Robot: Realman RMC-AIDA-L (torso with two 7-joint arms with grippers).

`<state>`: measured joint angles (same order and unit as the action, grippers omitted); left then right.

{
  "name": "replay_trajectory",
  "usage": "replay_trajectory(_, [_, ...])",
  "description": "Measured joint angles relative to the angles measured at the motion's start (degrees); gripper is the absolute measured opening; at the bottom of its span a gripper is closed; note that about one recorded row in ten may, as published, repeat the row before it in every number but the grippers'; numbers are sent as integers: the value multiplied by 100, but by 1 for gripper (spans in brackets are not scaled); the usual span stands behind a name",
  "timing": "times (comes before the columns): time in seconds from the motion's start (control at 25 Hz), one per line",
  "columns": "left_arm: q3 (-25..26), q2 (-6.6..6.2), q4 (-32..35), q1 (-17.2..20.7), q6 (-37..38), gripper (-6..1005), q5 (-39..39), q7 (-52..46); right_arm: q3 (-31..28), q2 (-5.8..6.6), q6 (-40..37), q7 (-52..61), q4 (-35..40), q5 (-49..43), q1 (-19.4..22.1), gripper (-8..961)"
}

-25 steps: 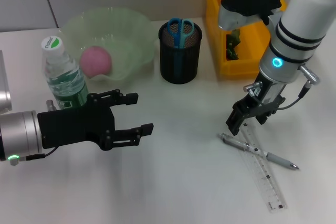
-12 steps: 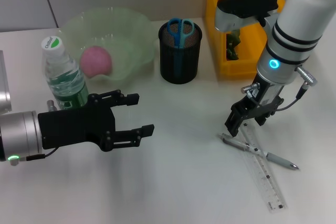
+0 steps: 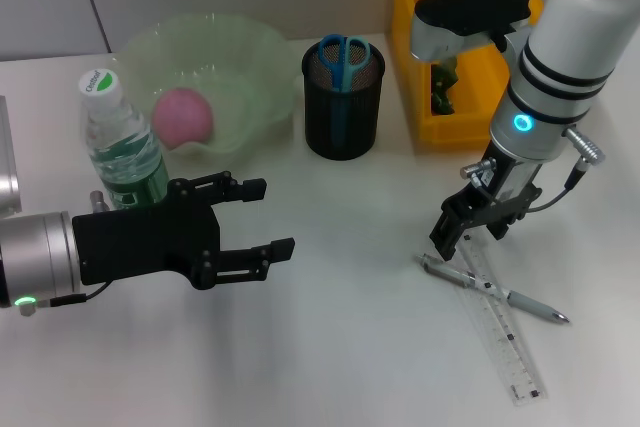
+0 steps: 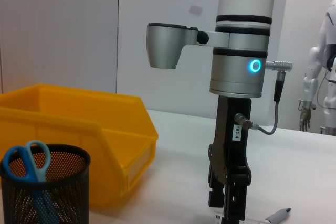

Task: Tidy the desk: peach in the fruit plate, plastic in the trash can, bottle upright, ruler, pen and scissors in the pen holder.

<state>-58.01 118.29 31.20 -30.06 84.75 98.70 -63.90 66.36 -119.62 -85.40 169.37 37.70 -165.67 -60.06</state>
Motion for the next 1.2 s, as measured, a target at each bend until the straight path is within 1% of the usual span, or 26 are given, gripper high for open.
replay_trajectory(0.4, [0, 0, 0, 0, 0, 771, 0, 0, 0, 0, 42, 0, -14, -6, 37, 687])
replay_trajectory(0.6, [0, 0, 0, 0, 5, 770, 0, 0, 0, 0, 43, 0, -44, -1, 39, 483])
replay_trajectory(1.04, [0, -8, 14, 12, 56, 770, 0, 0, 0, 14, 50, 0, 45, 11, 23, 484])
replay_trajectory(1.2, [0, -9, 62, 47, 59, 770, 0, 0, -1, 18, -7, -1, 235, 17, 32, 484])
